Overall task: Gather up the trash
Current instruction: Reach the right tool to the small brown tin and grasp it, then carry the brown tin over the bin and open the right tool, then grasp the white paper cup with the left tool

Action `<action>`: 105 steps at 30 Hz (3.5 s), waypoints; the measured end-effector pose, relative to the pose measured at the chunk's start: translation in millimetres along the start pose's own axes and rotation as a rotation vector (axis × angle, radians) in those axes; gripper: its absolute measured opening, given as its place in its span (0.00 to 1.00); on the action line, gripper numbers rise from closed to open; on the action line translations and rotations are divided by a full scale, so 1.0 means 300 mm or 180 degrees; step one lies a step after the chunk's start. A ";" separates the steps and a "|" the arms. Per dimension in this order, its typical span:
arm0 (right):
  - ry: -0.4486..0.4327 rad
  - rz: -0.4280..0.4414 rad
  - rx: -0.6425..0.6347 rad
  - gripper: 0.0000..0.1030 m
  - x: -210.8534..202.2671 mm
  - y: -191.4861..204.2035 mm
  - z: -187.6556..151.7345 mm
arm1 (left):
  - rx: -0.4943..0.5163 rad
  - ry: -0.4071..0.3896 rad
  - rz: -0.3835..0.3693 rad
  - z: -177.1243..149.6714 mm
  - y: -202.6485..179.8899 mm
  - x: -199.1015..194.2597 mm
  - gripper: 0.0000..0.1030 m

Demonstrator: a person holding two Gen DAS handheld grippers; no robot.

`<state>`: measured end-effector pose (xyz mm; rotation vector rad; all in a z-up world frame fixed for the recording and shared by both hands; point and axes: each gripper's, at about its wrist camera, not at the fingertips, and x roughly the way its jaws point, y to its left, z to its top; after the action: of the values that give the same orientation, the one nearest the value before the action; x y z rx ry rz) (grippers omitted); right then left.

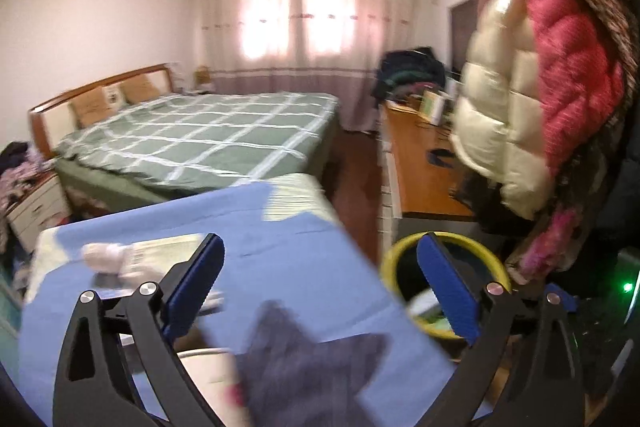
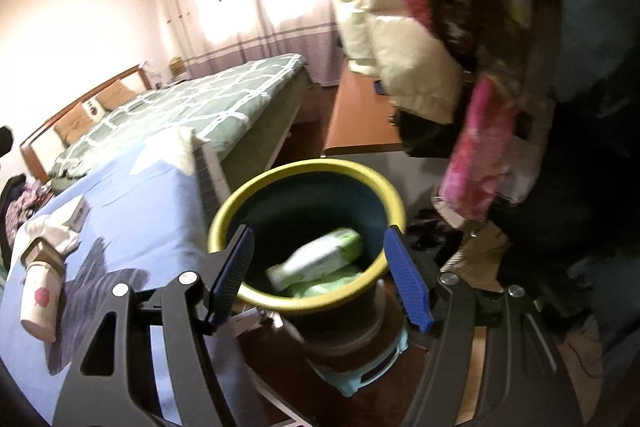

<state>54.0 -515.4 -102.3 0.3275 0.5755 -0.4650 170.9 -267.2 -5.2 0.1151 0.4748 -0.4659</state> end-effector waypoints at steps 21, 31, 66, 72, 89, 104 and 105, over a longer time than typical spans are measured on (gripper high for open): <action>0.0217 0.0949 -0.0960 0.63 0.012 0.712 -0.041 | -0.0705 -0.0235 0.1741 -0.267 0.908 -0.114 0.95; 0.0550 0.1508 -0.1516 0.63 0.046 1.006 -0.083 | -0.1158 -0.0237 0.1979 -0.331 1.045 -0.143 0.95; 0.0732 0.1758 -0.1260 0.57 0.096 0.977 -0.006 | -0.1098 -0.0086 0.1882 -0.335 0.988 -0.118 0.95; 0.0547 0.1372 -0.0941 0.57 0.097 0.809 0.006 | -0.1061 -0.0075 0.1866 -0.335 0.975 -0.117 0.95; 0.0197 -0.0361 0.0224 0.58 0.247 0.251 0.060 | -0.0843 0.0012 0.1826 -0.342 0.908 -0.084 0.95; 0.0261 -0.0496 0.0554 0.77 0.272 0.197 0.057 | -0.0614 0.0019 0.1675 -0.338 0.811 -0.079 0.95; 0.0240 -0.0506 0.0537 0.78 0.268 0.201 0.058 | -0.0588 0.0021 0.1628 -0.337 0.795 -0.081 0.95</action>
<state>151.8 -497.9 -125.7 0.4639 0.6398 -0.6586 219.2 -23.8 -83.3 0.0564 0.4724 0.0800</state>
